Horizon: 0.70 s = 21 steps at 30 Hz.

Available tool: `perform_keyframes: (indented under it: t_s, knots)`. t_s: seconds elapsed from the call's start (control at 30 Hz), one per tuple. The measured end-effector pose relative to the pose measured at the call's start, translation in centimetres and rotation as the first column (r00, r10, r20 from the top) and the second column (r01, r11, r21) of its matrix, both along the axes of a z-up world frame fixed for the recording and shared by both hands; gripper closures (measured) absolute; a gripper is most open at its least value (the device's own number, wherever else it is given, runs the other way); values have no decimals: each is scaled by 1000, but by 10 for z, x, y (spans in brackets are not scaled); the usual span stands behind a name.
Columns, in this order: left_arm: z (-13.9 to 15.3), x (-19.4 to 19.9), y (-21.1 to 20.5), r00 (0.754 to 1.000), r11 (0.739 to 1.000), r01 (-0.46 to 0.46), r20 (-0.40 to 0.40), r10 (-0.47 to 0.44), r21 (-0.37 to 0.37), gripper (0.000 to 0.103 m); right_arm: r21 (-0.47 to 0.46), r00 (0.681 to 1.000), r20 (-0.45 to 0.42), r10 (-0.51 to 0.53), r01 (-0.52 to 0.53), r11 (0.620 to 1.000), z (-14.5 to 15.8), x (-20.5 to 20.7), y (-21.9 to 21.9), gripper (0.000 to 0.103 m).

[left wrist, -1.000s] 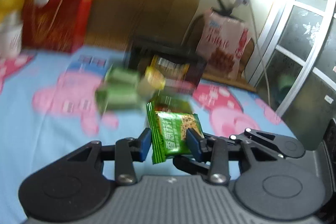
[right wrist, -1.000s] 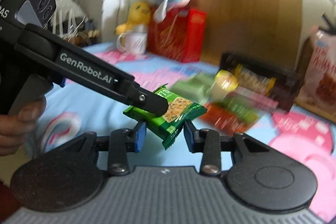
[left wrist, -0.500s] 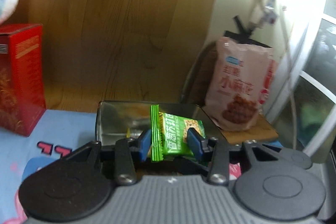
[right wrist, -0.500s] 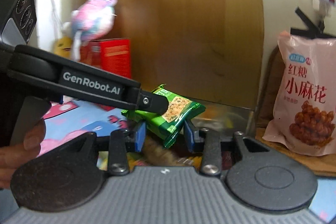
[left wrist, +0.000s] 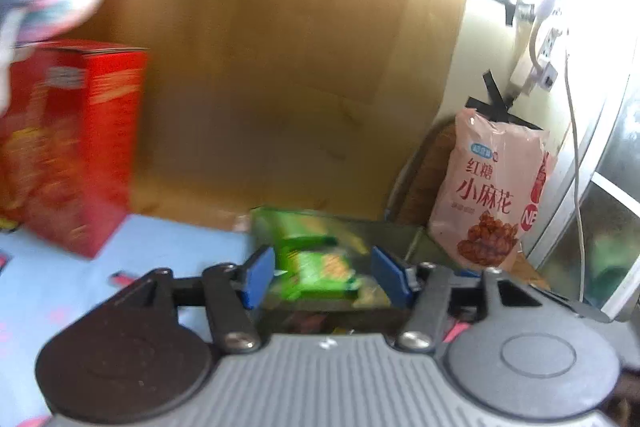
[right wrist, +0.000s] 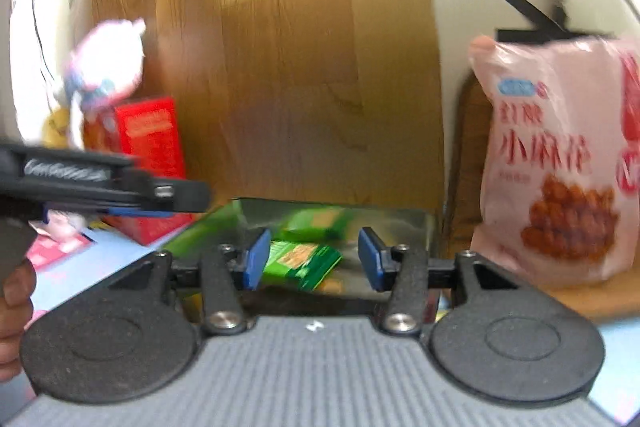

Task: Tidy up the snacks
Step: 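Lower the green cracker bag into the tin box and release, then grasp the yellow-lidded jelly cup with the right tool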

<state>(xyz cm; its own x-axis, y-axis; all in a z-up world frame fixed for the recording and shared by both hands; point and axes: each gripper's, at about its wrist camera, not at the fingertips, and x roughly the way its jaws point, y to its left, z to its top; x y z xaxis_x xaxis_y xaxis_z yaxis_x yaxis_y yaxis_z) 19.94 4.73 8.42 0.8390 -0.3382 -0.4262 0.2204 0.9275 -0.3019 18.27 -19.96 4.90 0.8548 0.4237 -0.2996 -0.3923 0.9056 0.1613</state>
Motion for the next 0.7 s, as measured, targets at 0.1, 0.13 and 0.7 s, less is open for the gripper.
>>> perform_keyframes:
  t_s: [0.1, 0.13, 0.7]
  knots:
    - [-15, -33, 27, 998, 997, -65, -13, 65, 39, 44, 36, 995, -65, 77, -74, 997, -11, -22, 4, 51]
    - [-22, -42, 36, 996, 995, -85, -30, 87, 42, 44, 26, 991, -84, 103, -102, 994, -15, -27, 11, 51]
    - [-68, -147, 100, 982, 981, -134, -153, 111, -144, 43, -164, 936, -140, 322, -342, 925, -35, -115, 86, 56]
